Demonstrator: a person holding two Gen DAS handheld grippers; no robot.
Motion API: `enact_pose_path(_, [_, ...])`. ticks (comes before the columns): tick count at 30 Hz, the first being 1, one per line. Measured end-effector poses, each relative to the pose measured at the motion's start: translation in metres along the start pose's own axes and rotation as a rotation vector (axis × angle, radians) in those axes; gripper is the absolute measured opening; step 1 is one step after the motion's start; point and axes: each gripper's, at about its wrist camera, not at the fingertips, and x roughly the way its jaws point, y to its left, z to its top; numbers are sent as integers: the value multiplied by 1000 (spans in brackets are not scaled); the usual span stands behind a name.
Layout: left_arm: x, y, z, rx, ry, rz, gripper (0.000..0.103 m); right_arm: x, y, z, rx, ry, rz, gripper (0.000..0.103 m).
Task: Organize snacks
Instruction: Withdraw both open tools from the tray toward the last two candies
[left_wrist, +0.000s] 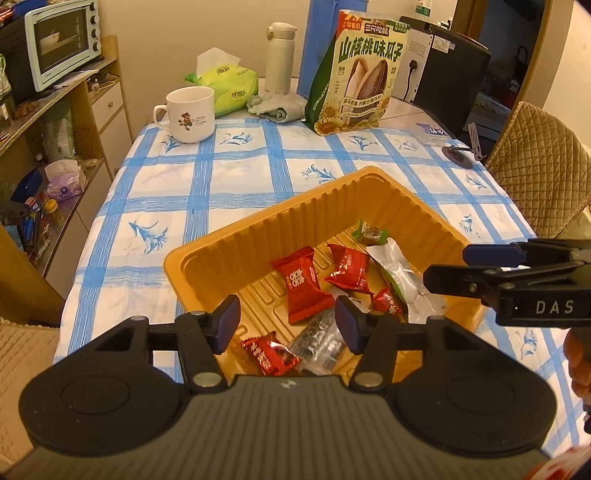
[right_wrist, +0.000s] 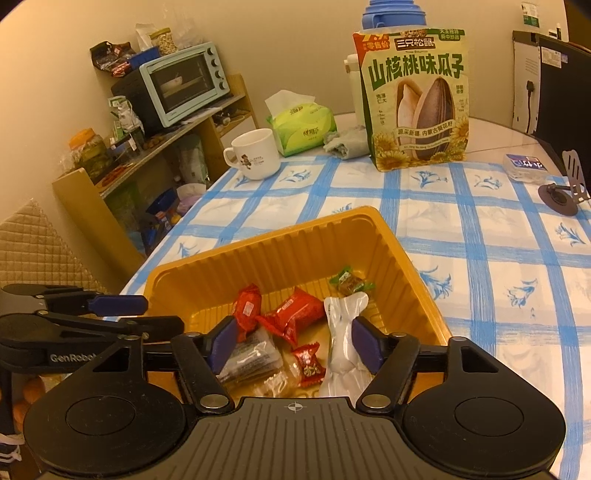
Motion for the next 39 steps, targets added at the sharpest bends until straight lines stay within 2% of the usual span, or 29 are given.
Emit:
enact_pose_path(11, [-51, -11, -17, -33, -44, 4, 66, -48, 4, -16, 19, -59, 5, 84])
enact_pose_path(27, [-143, -57, -83, -34, -87, 4, 67, -149, 16, -68, 14, -129, 36, 87])
enact_pose_path(39, [-181, -95, -140, -46, -65, -12, 67, -199, 11, -127, 10, -90, 46, 88])
